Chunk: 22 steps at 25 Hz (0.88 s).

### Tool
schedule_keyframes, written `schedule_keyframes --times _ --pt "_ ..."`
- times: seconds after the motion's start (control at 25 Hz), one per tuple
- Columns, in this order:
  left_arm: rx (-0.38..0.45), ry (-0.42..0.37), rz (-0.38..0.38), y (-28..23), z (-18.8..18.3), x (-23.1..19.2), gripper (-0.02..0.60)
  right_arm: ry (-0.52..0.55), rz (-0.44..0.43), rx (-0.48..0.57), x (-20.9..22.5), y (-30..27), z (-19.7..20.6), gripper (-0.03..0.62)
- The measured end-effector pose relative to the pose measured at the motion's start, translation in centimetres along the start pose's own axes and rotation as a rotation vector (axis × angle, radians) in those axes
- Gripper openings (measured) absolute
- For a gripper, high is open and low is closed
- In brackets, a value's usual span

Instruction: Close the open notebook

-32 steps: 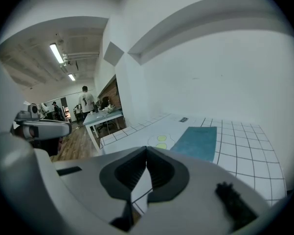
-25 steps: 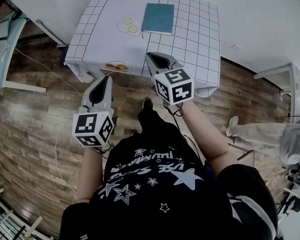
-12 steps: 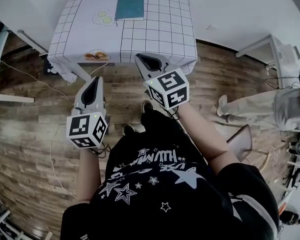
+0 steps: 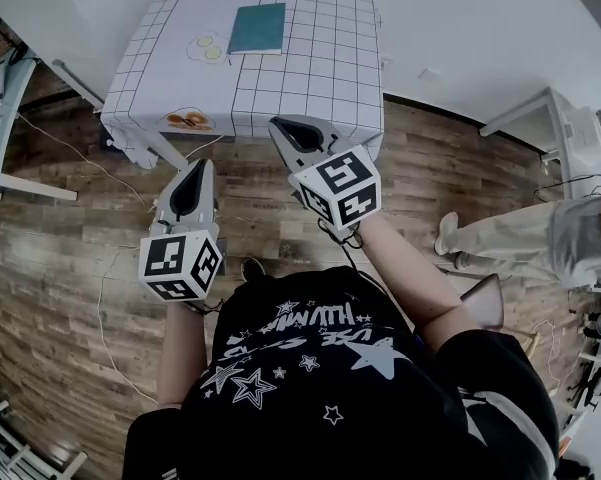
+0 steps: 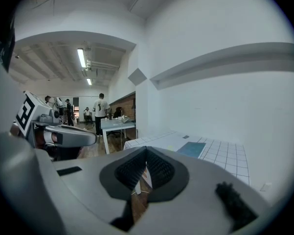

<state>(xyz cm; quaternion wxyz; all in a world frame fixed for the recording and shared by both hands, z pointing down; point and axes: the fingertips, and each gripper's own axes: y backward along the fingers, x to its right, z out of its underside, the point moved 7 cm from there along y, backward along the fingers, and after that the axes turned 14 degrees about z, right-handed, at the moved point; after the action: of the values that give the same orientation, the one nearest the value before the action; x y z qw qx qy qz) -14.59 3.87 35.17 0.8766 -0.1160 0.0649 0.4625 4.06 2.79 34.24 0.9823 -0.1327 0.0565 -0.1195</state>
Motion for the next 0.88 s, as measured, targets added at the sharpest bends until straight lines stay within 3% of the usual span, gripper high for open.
schedule_keyframes --times 0.88 --pt "0.042 -0.024 -0.131 -1.3 2.5 16.5 0.009 0.052 -0.16 0.018 6.4 12.9 4.2 0.014"
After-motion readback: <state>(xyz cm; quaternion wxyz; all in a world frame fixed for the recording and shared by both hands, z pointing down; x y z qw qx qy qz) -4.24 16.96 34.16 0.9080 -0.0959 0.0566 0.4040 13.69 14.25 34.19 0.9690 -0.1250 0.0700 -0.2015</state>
